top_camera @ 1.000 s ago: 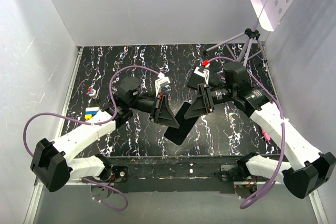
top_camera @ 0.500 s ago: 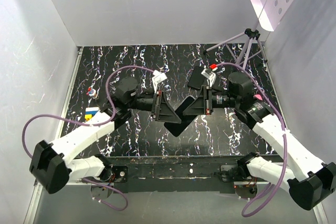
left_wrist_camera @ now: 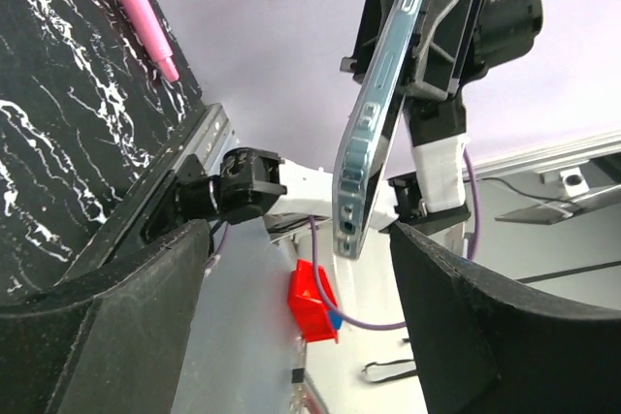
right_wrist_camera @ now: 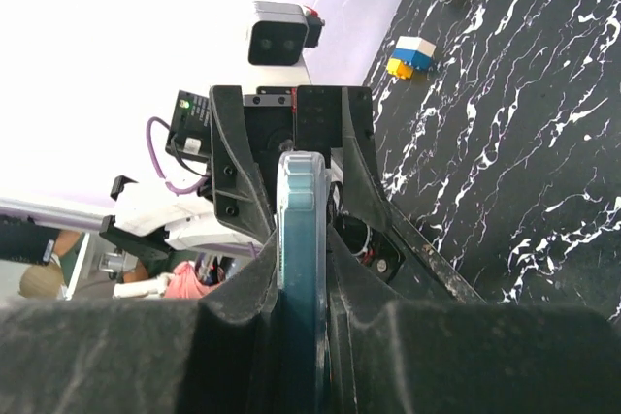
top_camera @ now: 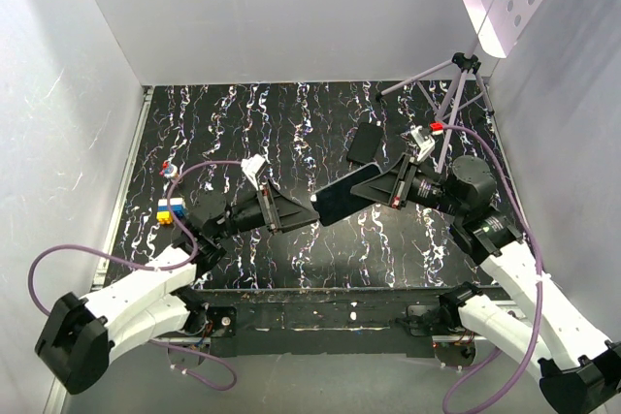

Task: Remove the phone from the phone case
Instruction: Remove the phone case from the phone.

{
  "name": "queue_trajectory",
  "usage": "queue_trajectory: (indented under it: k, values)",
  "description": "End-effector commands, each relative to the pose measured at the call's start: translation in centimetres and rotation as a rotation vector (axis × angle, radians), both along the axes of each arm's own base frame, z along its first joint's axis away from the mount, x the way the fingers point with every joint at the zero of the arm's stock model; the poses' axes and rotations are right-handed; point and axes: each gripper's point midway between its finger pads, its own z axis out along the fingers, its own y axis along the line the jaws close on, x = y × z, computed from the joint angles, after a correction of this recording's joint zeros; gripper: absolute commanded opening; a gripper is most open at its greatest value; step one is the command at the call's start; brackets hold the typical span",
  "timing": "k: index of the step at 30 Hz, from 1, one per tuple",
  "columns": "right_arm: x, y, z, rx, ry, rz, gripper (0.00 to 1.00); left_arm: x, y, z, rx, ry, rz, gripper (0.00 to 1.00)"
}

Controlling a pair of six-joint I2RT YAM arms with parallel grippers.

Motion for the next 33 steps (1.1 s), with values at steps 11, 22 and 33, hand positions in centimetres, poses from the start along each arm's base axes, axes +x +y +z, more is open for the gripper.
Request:
queue_trajectory:
  k: [11,22,33]
  values:
    - [2.4,0.5,4.4,0.131,-0.097,-0.07,0.01,-0.7,-1.7,5.2,-0.174,-0.086,-0.132,0.47]
    - [3.4,0.5,4.1,0.104,-0.052,-0.106,0.01,-1.1,-2.4,5.5,-0.145,-0.13,-0.187,0.37]
    - [2.8,0.9,3.1,0.067,0.001,-0.04,0.01,-2.4,-2.7,7.0,-0.151,-0.278,-0.289,0.13]
